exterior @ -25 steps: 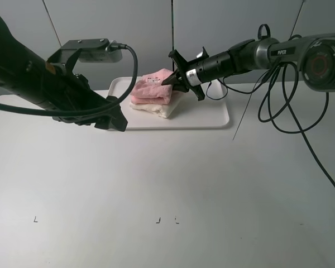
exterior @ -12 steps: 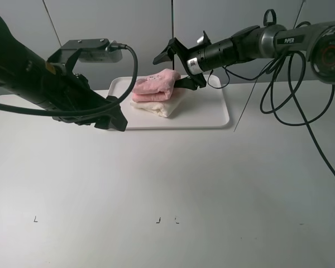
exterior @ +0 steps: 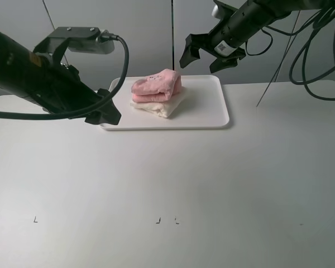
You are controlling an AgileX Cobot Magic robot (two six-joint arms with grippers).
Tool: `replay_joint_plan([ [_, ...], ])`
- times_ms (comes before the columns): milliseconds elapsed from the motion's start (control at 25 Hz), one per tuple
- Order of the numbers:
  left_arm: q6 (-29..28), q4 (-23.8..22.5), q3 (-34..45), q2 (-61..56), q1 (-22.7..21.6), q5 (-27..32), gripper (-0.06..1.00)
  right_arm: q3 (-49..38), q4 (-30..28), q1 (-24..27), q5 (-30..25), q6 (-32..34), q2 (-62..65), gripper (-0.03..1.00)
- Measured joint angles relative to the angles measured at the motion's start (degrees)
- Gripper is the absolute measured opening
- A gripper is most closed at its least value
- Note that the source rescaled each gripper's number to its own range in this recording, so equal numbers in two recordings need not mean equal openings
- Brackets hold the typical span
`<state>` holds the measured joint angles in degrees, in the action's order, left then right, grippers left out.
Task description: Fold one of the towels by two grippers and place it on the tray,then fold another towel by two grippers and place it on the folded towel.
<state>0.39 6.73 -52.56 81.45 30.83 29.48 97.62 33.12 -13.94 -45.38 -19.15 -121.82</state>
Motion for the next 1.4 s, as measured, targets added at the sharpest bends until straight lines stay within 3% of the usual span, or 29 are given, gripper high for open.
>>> replay_joint_plan([
  [280,-1.3,-4.6,0.0,-12.1,0.0,6.2,1.00,-27.3,-1.0,0.0,5.6,-4.4,21.7,0.95],
  [520,-4.0,-9.7,0.3,-18.3,0.0,15.7,1.00,-46.1,-3.3,0.0,10.2,-4.9,42.7,0.98],
  [760,-10.4,-16.0,8.1,-26.0,0.0,17.2,1.00,-60.3,-4.2,0.0,10.3,-4.9,59.9,1.00],
  [1080,-18.7,-20.0,18.6,-42.4,0.0,19.2,1.00,-67.8,-8.8,0.0,6.8,-2.2,77.4,1.00],
  [1400,-21.2,-21.4,20.9,-55.0,0.0,29.6,1.00,-68.1,-16.9,0.0,-7.4,7.9,85.0,1.00],
])
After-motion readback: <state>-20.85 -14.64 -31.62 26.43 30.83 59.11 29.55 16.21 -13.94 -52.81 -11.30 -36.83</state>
